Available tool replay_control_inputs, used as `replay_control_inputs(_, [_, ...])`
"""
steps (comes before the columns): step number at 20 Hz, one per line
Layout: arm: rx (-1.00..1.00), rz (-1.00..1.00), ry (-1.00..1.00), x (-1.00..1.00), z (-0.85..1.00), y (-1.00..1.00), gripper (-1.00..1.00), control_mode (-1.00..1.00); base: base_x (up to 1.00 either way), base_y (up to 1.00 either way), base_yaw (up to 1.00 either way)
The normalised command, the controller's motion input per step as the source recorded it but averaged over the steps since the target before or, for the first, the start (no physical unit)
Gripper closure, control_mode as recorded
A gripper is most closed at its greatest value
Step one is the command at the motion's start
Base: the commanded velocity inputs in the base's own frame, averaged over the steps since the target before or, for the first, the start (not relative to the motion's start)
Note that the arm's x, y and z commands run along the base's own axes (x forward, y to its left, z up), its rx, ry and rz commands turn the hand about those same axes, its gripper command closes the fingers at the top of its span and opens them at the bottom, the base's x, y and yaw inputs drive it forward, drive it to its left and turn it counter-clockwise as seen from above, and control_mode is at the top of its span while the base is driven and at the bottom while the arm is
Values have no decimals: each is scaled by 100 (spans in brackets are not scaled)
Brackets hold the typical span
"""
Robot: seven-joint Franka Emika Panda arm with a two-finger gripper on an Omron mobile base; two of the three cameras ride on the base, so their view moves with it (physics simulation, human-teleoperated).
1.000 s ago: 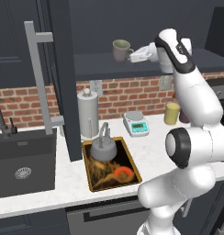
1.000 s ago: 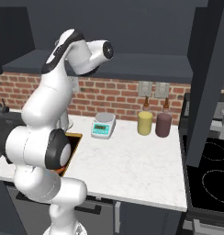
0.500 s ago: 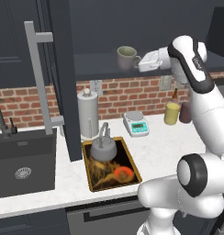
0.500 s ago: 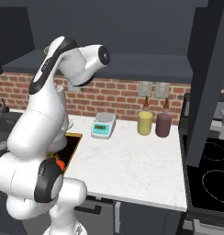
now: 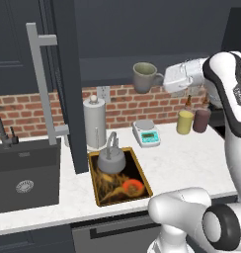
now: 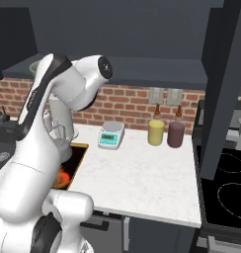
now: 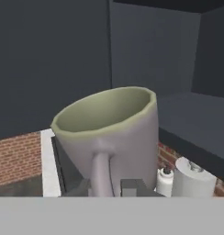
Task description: Pick the kettle from the counter and place it on the tray. Then pick the mug from the cabinet and place it on the tray. Then close the cabinet doors.
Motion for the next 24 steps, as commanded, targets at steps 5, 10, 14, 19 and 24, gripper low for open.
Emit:
replay_control_inputs(5, [0,6,15,-98,-41,-6,100,-100,0,0,0])
replay_control_inputs(10, [-2,4,21,-62,-78,3,100,-100,0,0,0])
replay_control_inputs(14, [-1,0,13,-39,-93,4,100,-100,0,0,0])
replay_control_inputs(19, [1,0,15,-6,-87,0,100,-100,0,0,0])
replay_control_inputs(24, [4,0,18,7,-79,0,100,-100,0,0,0])
